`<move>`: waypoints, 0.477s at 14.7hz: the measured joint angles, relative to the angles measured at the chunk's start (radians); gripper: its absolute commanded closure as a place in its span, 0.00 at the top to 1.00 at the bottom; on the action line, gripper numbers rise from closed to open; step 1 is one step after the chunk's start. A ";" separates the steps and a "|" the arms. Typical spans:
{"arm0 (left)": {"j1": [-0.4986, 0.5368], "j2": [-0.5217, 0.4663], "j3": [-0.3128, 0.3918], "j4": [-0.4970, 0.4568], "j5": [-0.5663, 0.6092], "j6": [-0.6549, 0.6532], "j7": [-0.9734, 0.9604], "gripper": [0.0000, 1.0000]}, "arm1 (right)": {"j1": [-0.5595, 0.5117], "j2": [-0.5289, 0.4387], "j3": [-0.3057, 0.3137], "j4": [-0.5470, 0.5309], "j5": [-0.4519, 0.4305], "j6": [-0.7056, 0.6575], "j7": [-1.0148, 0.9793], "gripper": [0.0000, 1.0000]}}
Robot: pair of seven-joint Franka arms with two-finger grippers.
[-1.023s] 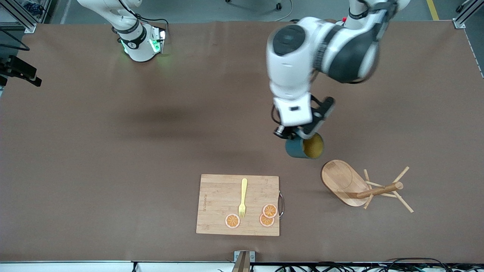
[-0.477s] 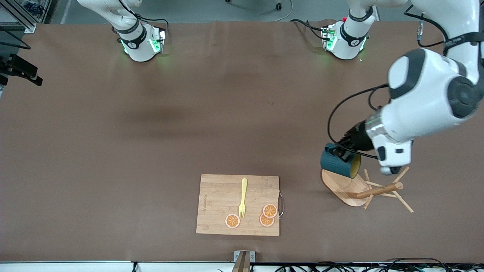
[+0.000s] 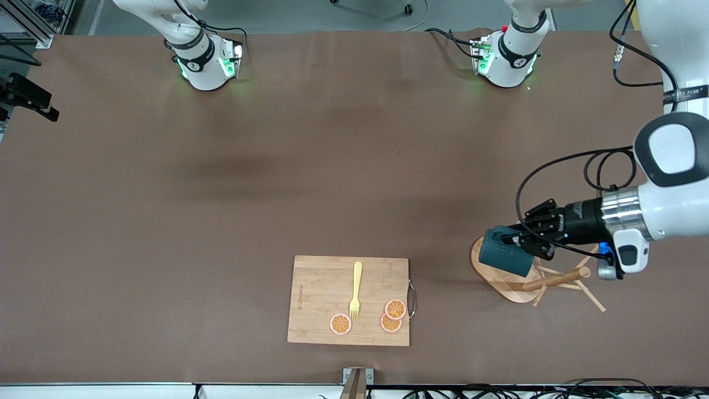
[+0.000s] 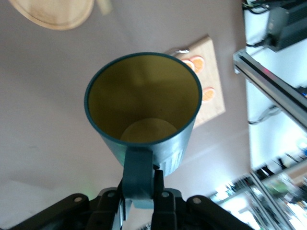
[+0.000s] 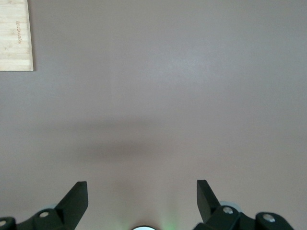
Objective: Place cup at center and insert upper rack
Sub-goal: 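Lower the mug onto a peg of the mug tree with the left gripper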
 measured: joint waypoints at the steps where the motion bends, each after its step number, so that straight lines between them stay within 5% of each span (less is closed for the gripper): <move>1: 0.015 0.016 0.000 0.000 -0.039 0.000 0.019 0.00 | 0.000 0.000 -0.002 0.000 0.000 0.000 0.000 1.00; 7: 0.071 0.081 -0.001 -0.001 -0.169 0.008 0.037 0.01 | 0.000 0.000 -0.004 0.000 0.000 0.000 -0.002 1.00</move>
